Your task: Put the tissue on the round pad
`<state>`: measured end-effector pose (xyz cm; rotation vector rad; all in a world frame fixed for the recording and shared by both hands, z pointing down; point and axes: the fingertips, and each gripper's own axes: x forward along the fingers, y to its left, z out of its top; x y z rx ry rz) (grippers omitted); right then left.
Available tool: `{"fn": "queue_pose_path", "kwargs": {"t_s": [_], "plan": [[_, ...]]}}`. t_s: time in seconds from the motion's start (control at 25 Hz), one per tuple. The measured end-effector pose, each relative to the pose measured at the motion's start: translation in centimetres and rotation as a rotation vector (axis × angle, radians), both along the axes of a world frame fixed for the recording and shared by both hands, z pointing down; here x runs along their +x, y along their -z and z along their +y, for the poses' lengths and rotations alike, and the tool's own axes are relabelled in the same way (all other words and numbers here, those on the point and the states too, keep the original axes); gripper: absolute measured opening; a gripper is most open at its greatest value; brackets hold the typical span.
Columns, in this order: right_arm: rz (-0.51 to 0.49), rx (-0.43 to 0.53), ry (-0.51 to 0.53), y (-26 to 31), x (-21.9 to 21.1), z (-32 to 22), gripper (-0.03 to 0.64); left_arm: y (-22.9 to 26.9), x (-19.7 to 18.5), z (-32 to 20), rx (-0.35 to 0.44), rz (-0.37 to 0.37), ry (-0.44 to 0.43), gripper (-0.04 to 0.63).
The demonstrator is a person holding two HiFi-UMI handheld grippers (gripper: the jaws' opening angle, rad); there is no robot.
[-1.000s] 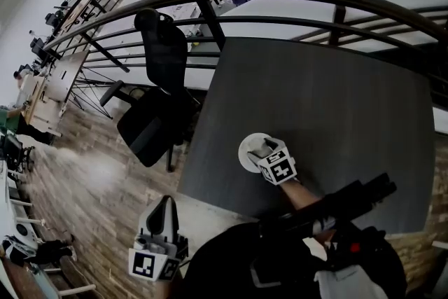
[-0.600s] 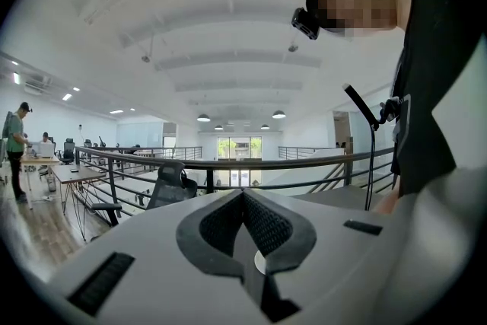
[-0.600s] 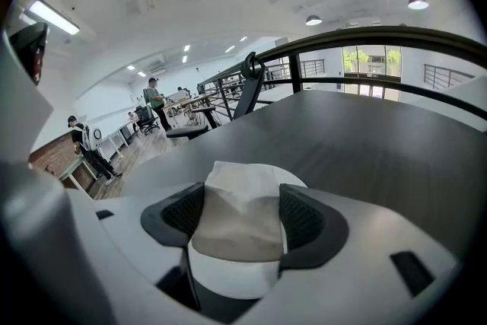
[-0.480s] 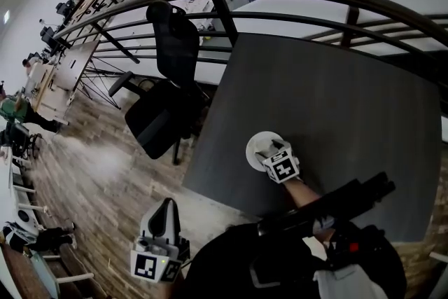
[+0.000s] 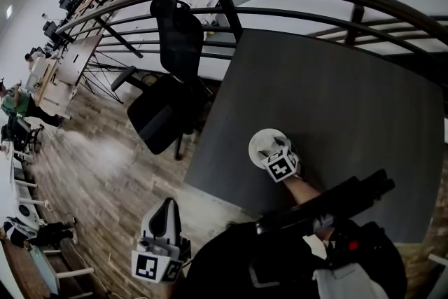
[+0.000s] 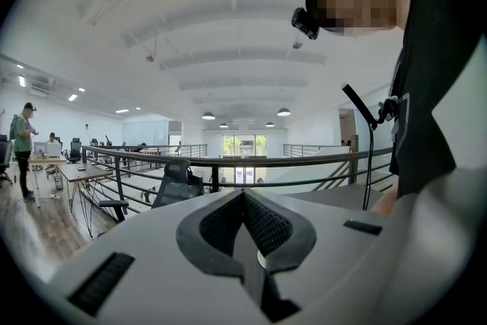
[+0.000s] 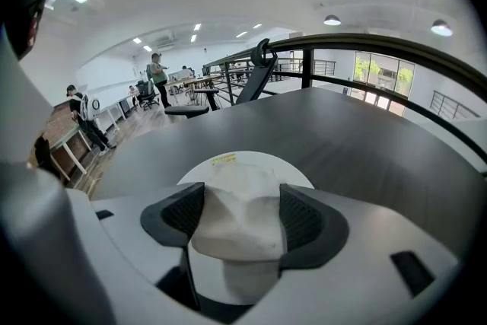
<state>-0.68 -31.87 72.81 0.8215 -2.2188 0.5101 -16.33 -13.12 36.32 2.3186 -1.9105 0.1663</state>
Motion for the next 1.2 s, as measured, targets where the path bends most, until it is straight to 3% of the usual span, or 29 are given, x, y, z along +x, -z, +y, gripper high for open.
{"fn": "queue_pose_path", "kwargs": {"t_s": [0.2,0.88,1.16,1.2], "plan": [[0.1,0.051,0.049,-0.7,-0.1,0.1,0.314,0.3,-0.2,0.0,0.007,0.008,0.001,0.005],[0.108,-0.019,0.069,-1.9,-0.7,-0.5,0.314,-1.0,-1.0,1.5,-0.014,-0.033,0.008,0.005],[0.123,-0.06,0.059,-1.3,-0.9,-0.6,0.316,1.4,0.1,1.8,0.048,-0.01,-0.041,0.005],[0.121,-0.055,0.055,-0.9,-1.0,-0.8,0.341,1.7,0.0,1.8,0.058,0.002,-0.042,0.005]]}}
